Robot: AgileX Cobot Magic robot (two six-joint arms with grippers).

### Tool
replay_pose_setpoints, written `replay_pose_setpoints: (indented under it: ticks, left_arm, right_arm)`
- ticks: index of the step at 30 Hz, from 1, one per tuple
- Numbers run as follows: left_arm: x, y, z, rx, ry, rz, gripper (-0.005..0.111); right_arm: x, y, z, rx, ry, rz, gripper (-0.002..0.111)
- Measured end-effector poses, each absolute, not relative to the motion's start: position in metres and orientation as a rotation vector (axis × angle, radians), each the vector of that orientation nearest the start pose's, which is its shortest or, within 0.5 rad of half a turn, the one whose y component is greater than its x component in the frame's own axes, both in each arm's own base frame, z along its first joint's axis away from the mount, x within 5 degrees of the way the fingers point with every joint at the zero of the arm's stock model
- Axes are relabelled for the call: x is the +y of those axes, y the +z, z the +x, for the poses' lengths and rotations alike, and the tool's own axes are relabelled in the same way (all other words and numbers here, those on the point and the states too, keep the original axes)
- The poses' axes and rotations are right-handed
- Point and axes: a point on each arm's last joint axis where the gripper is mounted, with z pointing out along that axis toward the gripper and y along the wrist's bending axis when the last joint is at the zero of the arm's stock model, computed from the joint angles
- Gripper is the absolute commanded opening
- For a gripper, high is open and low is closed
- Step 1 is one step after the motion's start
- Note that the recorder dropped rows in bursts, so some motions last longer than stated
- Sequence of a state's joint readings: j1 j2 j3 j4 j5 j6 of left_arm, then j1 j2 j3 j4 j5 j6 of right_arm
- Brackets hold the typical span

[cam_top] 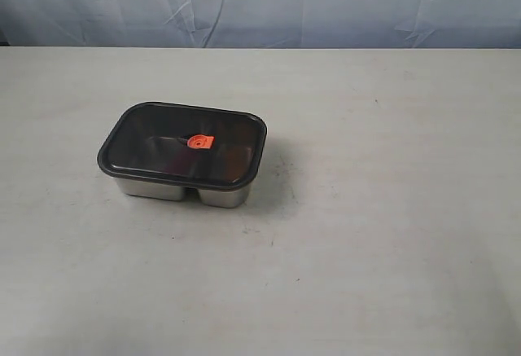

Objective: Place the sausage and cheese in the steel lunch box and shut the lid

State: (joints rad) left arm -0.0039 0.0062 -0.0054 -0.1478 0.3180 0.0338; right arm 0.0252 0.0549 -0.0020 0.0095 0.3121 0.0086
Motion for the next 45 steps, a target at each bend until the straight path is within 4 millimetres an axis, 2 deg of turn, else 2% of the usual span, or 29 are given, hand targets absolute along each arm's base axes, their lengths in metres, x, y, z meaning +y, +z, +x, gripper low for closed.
replay_pose_setpoints:
  ticks: [6, 14, 45]
  left_arm:
    - [-0.0020, 0.1935, 0.0557, 1.713, -0.058, -0.026, 0.000]
    - [-0.0008, 0.1936, 0.0558, 1.712, -0.004, 0.013, 0.000]
    - [-0.0008, 0.1936, 0.0558, 1.712, -0.003, 0.014, 0.000]
  right_arm:
    - [0.0018, 0.1826, 0.0575, 1.849, 0.034, -0.008, -0.001]
    - [0.0019, 0.1826, 0.0575, 1.849, 0.040, -0.004, -0.001]
    - [0.0019, 0.1826, 0.0575, 1.849, 0.040, -0.004, -0.001]
